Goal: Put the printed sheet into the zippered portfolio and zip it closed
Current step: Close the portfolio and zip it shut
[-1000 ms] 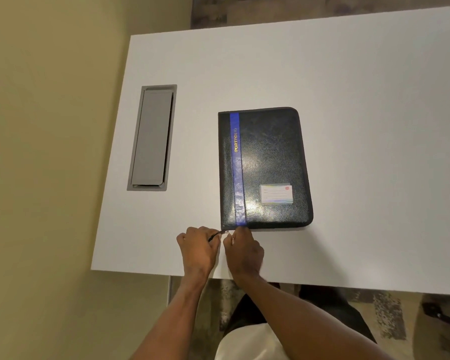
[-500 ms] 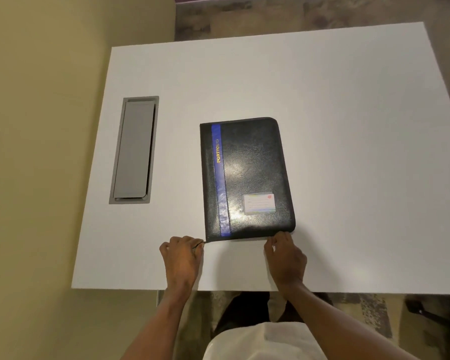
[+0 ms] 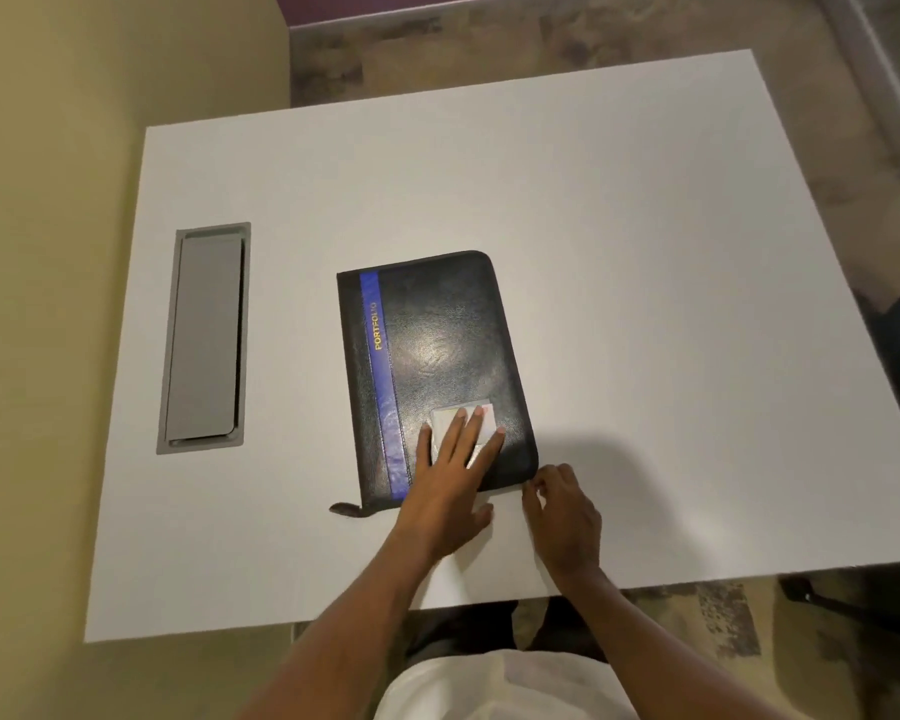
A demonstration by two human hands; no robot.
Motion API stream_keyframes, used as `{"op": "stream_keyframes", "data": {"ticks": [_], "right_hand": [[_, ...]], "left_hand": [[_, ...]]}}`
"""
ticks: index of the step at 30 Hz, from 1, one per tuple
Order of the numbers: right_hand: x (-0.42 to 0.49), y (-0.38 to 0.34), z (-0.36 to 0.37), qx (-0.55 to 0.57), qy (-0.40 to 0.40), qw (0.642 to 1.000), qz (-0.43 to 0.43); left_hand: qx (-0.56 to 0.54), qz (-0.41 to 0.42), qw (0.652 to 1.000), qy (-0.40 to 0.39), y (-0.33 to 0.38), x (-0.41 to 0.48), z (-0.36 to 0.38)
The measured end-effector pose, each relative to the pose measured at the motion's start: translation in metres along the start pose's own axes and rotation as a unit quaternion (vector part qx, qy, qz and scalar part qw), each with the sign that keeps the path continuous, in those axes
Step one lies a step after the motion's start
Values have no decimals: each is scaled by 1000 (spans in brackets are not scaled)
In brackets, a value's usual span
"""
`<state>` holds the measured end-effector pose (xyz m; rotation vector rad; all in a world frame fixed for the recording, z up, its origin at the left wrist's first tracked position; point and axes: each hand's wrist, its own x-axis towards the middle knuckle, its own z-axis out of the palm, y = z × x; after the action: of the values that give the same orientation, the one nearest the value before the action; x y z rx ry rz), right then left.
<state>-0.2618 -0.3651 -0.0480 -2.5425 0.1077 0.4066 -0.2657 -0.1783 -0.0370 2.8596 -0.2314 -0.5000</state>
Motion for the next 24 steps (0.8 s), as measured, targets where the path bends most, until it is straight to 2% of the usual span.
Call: {"op": "stream_keyframes", "data": {"ticks": [3,12,17,24], "right_hand": [[4,4,-2,-9,-11,1000,-10],[10,10,-4,-21,-32,999,-22],[20,11,-15,-49,-9,999,-22],[66,4,-35,-84,-8,993,-86]], "left_hand": [[4,26,999,-30,8,32,-1],[20,16,994,-105,14,67,-13],[39,20,994,-103,16,67,-15],[38,29,996,-77,13,64,-16]]}}
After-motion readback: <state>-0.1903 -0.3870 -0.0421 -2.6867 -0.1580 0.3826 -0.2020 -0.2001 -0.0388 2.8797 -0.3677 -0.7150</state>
